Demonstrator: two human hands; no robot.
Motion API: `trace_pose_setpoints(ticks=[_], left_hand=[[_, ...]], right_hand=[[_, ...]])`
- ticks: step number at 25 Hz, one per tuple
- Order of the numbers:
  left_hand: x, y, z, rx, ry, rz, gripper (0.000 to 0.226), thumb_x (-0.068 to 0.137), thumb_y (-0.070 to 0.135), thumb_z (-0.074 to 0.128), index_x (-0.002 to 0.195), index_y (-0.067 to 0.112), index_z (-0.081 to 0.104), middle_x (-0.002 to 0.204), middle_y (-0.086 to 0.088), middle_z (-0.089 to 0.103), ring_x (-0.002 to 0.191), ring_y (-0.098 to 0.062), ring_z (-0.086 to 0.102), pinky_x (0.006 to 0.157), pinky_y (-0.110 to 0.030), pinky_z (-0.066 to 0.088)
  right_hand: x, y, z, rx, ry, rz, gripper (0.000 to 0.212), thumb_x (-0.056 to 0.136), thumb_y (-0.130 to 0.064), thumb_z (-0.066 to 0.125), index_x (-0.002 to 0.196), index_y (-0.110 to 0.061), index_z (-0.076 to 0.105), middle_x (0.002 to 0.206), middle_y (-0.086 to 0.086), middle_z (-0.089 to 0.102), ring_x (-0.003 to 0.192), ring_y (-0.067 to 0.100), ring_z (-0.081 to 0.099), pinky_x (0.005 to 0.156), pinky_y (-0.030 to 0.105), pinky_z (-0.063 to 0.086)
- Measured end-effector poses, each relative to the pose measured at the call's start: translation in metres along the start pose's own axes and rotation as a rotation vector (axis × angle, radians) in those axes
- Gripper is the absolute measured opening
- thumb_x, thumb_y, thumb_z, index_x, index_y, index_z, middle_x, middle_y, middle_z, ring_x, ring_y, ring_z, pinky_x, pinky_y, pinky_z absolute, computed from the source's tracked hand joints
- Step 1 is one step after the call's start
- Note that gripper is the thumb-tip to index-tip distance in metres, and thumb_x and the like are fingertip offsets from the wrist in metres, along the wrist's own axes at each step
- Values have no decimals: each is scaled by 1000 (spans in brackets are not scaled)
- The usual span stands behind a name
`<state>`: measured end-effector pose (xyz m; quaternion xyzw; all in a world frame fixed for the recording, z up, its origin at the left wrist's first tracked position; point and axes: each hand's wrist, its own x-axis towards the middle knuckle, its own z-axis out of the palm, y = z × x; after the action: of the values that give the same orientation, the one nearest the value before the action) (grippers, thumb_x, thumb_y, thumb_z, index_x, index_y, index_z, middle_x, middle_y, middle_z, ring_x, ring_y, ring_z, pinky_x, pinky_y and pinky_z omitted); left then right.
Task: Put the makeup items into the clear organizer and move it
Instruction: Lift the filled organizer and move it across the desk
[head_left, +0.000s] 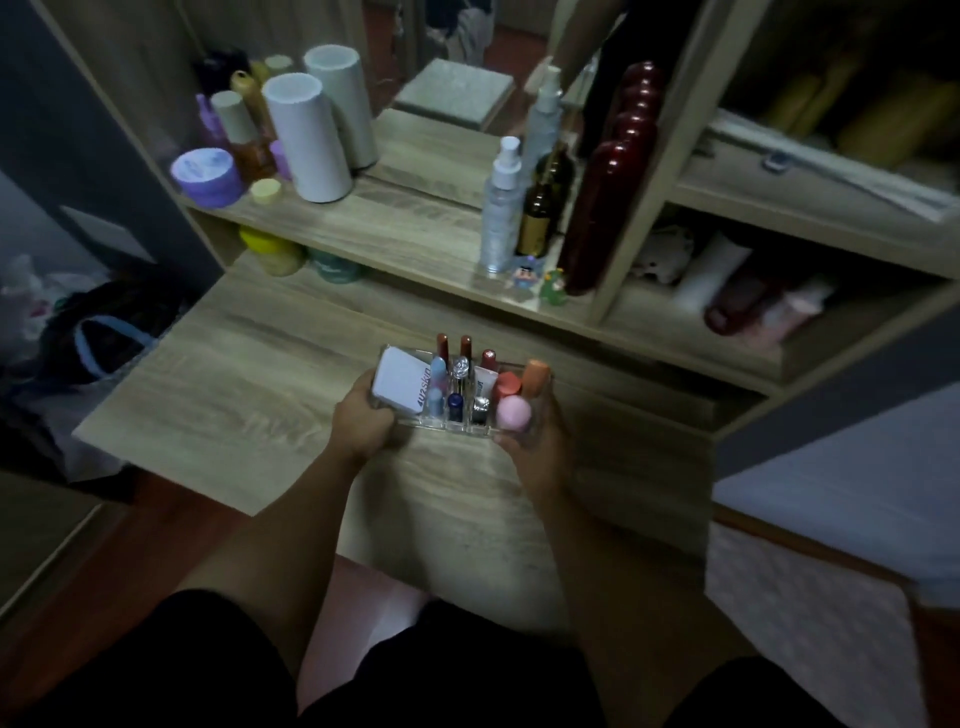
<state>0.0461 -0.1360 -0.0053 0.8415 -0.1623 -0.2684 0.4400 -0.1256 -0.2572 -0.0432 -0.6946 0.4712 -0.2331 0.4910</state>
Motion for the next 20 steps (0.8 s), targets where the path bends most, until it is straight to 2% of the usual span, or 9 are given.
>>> trace_pose_setpoints(ticks=[2,5,8,12,17,20], left_hand=[[-2,12,18,29,-63,20,70,57,21,50,127,25,54,121,-12,65,107,-27,58,90,-32,43],[-7,30,45,30,-144,50,69,58,25,54,127,23,53,122,-13,64,105,-25,57,93,-35,46],[-10,38,66,21,-215,59,63,65,20,63,127,22,52,122,-14,63,110,-30,58,99,-45,48],[-8,39,84,50,-245,59,54,78,0,62,128,16,50,123,-17,61,109,-30,57,97,-43,48],[-6,40,88,75,-266,61,61,75,0,67,131,17,47,124,-15,60,111,-30,56,95,-45,50],[-5,39,87,72,-286,59,63,77,-1,65,133,19,45,125,-14,58,110,-28,55,90,-41,50]], right_hand=[[-3,14,-17,-52,28,57,96,66,-11,83,146,-12,29,136,16,53,125,32,50,106,46,41],[-6,31,-42,-146,25,210,78,74,-31,77,140,-18,37,125,11,62,114,31,60,97,45,48],[-9,46,-55,-159,87,223,73,78,-27,75,140,-10,39,121,17,62,109,34,60,97,49,47],[-6,58,-72,-144,62,309,58,79,-31,74,128,-9,52,119,11,66,109,28,62,98,40,47],[-5,54,-73,-72,95,289,78,76,-20,78,140,-7,35,127,19,60,113,36,59,99,52,46],[-4,55,-74,-54,120,289,77,75,-17,78,140,-8,38,131,16,57,118,32,56,102,48,45]])
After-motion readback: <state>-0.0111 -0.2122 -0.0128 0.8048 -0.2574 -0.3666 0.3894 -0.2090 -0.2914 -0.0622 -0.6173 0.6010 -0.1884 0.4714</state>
